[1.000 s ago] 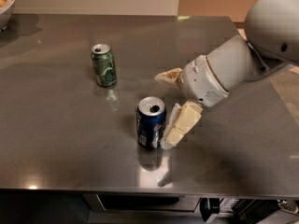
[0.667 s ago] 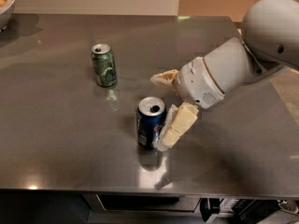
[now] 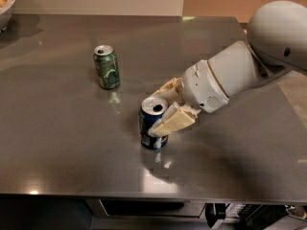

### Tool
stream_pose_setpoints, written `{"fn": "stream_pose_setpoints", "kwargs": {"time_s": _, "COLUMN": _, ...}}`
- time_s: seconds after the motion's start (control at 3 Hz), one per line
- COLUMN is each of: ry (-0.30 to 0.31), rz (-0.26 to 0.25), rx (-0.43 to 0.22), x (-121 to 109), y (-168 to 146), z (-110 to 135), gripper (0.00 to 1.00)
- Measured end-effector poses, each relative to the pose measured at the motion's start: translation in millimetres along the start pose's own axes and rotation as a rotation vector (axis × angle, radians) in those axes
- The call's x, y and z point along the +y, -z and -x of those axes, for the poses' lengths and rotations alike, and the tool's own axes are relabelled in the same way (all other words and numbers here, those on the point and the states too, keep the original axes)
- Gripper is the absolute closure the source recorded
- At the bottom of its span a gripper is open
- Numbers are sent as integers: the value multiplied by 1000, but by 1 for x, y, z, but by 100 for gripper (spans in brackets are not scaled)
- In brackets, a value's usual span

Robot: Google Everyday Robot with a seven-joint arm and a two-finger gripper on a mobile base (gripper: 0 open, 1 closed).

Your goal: Knock pepsi can over

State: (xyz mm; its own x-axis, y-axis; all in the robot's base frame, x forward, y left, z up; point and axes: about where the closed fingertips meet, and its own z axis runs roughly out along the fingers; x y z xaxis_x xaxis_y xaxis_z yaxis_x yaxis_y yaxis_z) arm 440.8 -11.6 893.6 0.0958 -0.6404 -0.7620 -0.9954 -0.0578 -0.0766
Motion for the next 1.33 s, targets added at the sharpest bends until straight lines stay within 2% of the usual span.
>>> {"fn": "stream_pose_setpoints", "kwargs": {"time_s": 0.67, "ry": -16, "rz": -22, "rx": 20, "x": -6, "y": 18, "z": 1, "gripper": 88}}
{"fn": "stream_pose_setpoints", "kwargs": {"time_s": 1.0, "ry": -25, "rz": -57, "rx": 97, "x": -15, "y": 40, "z": 4, "gripper": 100}}
{"fn": "stream_pose_setpoints", "kwargs": {"time_s": 1.33, "ry": -44, "rz": -91, "rx": 222, "x": -25, "y": 64, "z": -1, "gripper": 100}}
